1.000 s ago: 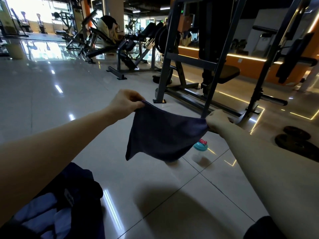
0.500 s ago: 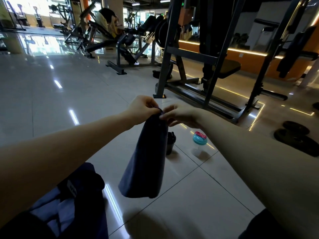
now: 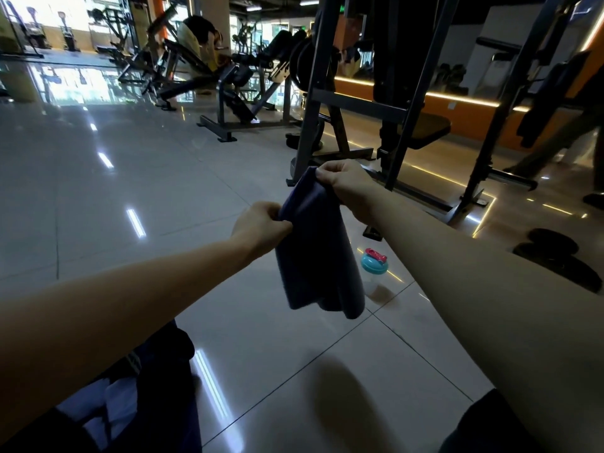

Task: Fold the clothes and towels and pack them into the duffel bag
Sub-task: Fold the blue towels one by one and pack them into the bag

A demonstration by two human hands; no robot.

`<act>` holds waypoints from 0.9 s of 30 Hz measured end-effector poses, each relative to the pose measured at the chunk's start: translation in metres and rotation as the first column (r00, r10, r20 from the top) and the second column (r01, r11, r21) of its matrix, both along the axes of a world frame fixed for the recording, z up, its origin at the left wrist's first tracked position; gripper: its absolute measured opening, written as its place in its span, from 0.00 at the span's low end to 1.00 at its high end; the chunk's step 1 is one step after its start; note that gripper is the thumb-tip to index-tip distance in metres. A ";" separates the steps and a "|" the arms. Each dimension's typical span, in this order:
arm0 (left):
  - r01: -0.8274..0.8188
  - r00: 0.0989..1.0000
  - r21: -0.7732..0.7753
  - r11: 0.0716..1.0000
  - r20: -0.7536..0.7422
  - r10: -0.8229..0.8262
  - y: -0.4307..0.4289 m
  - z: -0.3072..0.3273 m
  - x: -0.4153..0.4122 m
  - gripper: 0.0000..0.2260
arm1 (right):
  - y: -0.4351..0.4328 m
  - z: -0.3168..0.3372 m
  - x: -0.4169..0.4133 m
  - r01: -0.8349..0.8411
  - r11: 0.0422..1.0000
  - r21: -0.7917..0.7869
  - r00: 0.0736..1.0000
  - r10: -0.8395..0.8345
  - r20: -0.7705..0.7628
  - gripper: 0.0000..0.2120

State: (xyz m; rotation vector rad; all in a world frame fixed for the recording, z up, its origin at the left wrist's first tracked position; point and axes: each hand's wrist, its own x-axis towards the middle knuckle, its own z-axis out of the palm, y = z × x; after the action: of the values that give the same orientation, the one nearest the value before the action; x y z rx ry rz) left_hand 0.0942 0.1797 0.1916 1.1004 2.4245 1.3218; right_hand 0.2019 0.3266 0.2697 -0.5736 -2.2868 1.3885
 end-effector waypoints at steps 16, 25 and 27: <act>0.085 0.993 -0.516 0.853 0.116 -0.028 -0.037 -0.025 -0.068 0.05 | 0.080 -0.019 0.029 0.588 0.729 -0.352 0.752 -0.652 -0.094 0.10; 0.097 0.975 -0.281 0.955 0.219 -0.035 -0.036 -0.017 -0.069 0.06 | 0.069 -0.019 0.033 0.491 0.815 -0.306 0.860 -0.510 0.022 0.08; 0.140 0.973 -0.265 0.954 0.218 -0.083 -0.024 -0.023 -0.057 0.08 | 0.054 -0.009 0.029 0.382 0.915 -0.130 0.924 -0.380 0.041 0.07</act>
State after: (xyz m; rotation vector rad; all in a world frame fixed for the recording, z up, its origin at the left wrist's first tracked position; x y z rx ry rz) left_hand 0.0376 0.1559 0.1681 0.9601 2.2725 0.9685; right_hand 0.2312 0.3807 0.2607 -1.0155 -1.9606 1.3478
